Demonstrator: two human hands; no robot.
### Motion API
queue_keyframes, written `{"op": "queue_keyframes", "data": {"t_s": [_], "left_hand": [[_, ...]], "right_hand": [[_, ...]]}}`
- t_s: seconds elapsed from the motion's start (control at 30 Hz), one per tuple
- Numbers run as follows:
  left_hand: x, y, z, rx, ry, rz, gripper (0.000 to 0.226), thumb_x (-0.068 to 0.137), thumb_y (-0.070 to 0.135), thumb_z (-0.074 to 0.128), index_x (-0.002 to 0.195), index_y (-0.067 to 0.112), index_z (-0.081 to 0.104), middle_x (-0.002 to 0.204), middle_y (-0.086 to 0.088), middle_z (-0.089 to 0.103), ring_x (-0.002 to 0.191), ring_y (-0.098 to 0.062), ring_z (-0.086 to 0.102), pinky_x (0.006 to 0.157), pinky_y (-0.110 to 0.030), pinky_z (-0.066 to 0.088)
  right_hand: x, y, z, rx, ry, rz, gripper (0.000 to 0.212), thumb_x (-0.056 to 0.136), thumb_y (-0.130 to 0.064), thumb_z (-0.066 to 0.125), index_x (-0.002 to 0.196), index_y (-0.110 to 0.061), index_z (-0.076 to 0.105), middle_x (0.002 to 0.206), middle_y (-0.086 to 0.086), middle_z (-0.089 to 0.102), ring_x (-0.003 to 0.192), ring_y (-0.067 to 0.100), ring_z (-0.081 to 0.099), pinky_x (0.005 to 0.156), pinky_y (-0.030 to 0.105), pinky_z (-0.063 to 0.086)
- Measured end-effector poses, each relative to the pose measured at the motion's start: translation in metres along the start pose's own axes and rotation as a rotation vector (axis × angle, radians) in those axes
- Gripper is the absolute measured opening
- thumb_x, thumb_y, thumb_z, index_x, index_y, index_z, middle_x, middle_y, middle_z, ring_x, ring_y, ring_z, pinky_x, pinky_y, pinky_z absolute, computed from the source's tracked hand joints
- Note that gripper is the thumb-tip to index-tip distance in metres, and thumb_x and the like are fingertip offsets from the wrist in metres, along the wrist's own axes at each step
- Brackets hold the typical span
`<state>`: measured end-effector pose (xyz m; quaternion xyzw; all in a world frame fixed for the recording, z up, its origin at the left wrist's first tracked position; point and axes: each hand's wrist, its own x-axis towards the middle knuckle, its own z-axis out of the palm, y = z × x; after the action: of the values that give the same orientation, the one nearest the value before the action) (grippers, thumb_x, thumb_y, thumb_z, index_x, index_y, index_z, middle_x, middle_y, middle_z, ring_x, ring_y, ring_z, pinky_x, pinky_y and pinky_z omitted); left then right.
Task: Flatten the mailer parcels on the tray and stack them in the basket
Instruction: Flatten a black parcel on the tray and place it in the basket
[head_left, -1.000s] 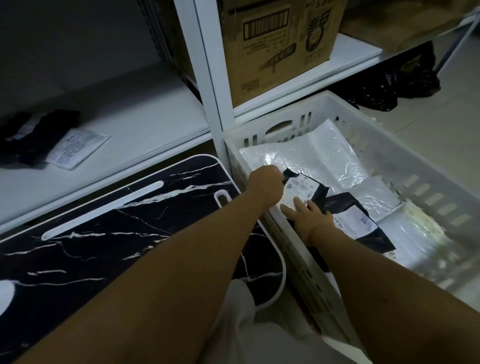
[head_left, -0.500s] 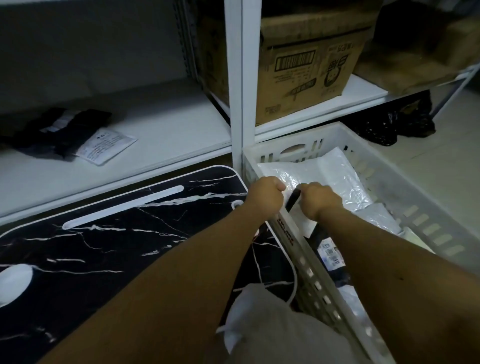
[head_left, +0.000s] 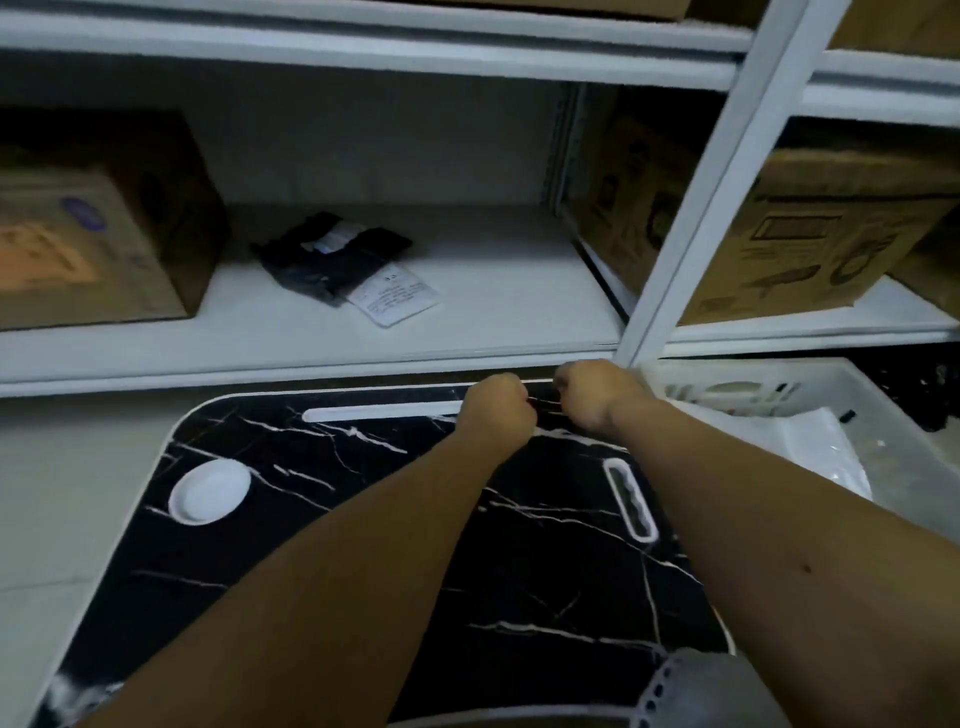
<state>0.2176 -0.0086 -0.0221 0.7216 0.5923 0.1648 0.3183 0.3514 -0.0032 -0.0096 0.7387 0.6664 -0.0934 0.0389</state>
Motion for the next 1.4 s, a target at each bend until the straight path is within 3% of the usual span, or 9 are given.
{"op": "queue_keyframes", "data": {"t_s": [0.13, 0.3, 0.47, 0.6, 0.8, 0.9, 1.1, 1.23, 1.4], "left_hand": [[0.01, -0.078, -0.044, 0.095, 0.103, -0.209, 0.023, 0.09, 0.006, 0.043, 0.103, -0.003, 0.06, 0.112, -0.019, 0.063, 0.105, -0.034, 0.058, 0.077, -0.032, 0.042], [0.015, -0.152, -0.078, -0.024, 0.215, -0.461, 0.022, 0.088, 0.005, 0.045, 0.106, -0.001, 0.056, 0.11, -0.018, 0.061, 0.101, -0.032, 0.057, 0.071, -0.031, 0.04], [0.029, -0.185, -0.095, -0.116, 0.369, -0.481, 0.024, 0.089, 0.009, 0.046, 0.111, 0.002, 0.054, 0.112, -0.015, 0.061, 0.102, -0.029, 0.056, 0.072, -0.03, 0.039], [0.037, -0.209, -0.102, -0.134, 0.438, -0.459, 0.023, 0.091, 0.009, 0.044, 0.112, 0.004, 0.054, 0.112, -0.014, 0.06, 0.101, -0.028, 0.056, 0.072, -0.029, 0.039], [0.038, -0.236, -0.107, -0.187, 0.447, -0.465, 0.025, 0.087, 0.004, 0.042, 0.109, 0.004, 0.055, 0.108, -0.012, 0.061, 0.095, -0.027, 0.056, 0.072, -0.031, 0.045], [0.033, -0.241, -0.109, -0.193, 0.438, -0.479, 0.026, 0.087, 0.005, 0.042, 0.11, 0.003, 0.055, 0.109, -0.013, 0.061, 0.1, -0.029, 0.056, 0.075, -0.032, 0.045], [0.031, -0.233, -0.115, -0.207, 0.437, -0.456, 0.024, 0.088, 0.006, 0.041, 0.107, 0.003, 0.056, 0.106, -0.011, 0.061, 0.09, -0.025, 0.053, 0.07, -0.028, 0.039], [0.039, -0.237, -0.113, -0.224, 0.428, -0.44, 0.024, 0.088, 0.006, 0.041, 0.106, 0.003, 0.056, 0.105, -0.012, 0.061, 0.093, -0.026, 0.056, 0.071, -0.029, 0.043], [0.045, -0.249, -0.107, -0.218, 0.401, -0.452, 0.024, 0.09, 0.006, 0.043, 0.111, 0.004, 0.055, 0.109, -0.011, 0.06, 0.095, -0.024, 0.054, 0.071, -0.028, 0.041]], "right_hand": [[0.032, -0.074, 0.017, 0.041, 0.041, -0.121, 0.033, 0.094, -0.014, 0.044, 0.123, -0.012, 0.06, 0.128, 0.014, 0.055, 0.116, 0.033, 0.053, 0.091, 0.033, 0.042], [0.067, -0.155, 0.035, 0.167, 0.142, -0.27, 0.037, 0.096, -0.013, 0.044, 0.132, -0.013, 0.053, 0.142, 0.01, 0.038, 0.123, 0.032, 0.046, 0.1, 0.037, 0.04], [0.103, -0.22, 0.025, 0.152, 0.155, -0.374, 0.053, 0.096, -0.016, 0.045, 0.145, -0.034, 0.037, 0.161, 0.002, 0.007, 0.142, 0.029, 0.018, 0.112, 0.041, 0.026], [0.137, -0.268, 0.027, 0.157, 0.104, -0.388, 0.056, 0.096, -0.017, 0.044, 0.148, -0.034, 0.033, 0.163, 0.001, -0.005, 0.146, 0.029, 0.01, 0.114, 0.04, 0.022], [0.159, -0.29, 0.035, 0.158, 0.05, -0.352, 0.049, 0.094, -0.006, 0.038, 0.143, -0.004, 0.035, 0.157, 0.007, 0.018, 0.137, 0.034, 0.028, 0.11, 0.037, 0.029], [0.154, -0.288, 0.043, 0.159, 0.034, -0.337, 0.052, 0.093, -0.004, 0.039, 0.145, -0.008, 0.033, 0.157, 0.006, 0.016, 0.139, 0.033, 0.026, 0.11, 0.036, 0.027], [0.151, -0.289, 0.032, 0.217, -0.022, -0.271, 0.069, 0.092, -0.001, 0.035, 0.151, -0.035, 0.026, 0.162, 0.003, -0.014, 0.148, 0.03, 0.006, 0.117, 0.041, 0.02], [0.169, -0.296, 0.031, 0.15, -0.018, -0.248, 0.061, 0.096, -0.005, 0.034, 0.153, -0.021, 0.023, 0.162, 0.0, -0.01, 0.147, 0.032, 0.008, 0.115, 0.04, 0.021], [0.171, -0.303, 0.048, 0.116, 0.107, -0.297, 0.051, 0.094, -0.005, 0.04, 0.145, -0.006, 0.031, 0.159, -0.001, 0.012, 0.135, 0.032, 0.029, 0.104, 0.038, 0.031]]}}
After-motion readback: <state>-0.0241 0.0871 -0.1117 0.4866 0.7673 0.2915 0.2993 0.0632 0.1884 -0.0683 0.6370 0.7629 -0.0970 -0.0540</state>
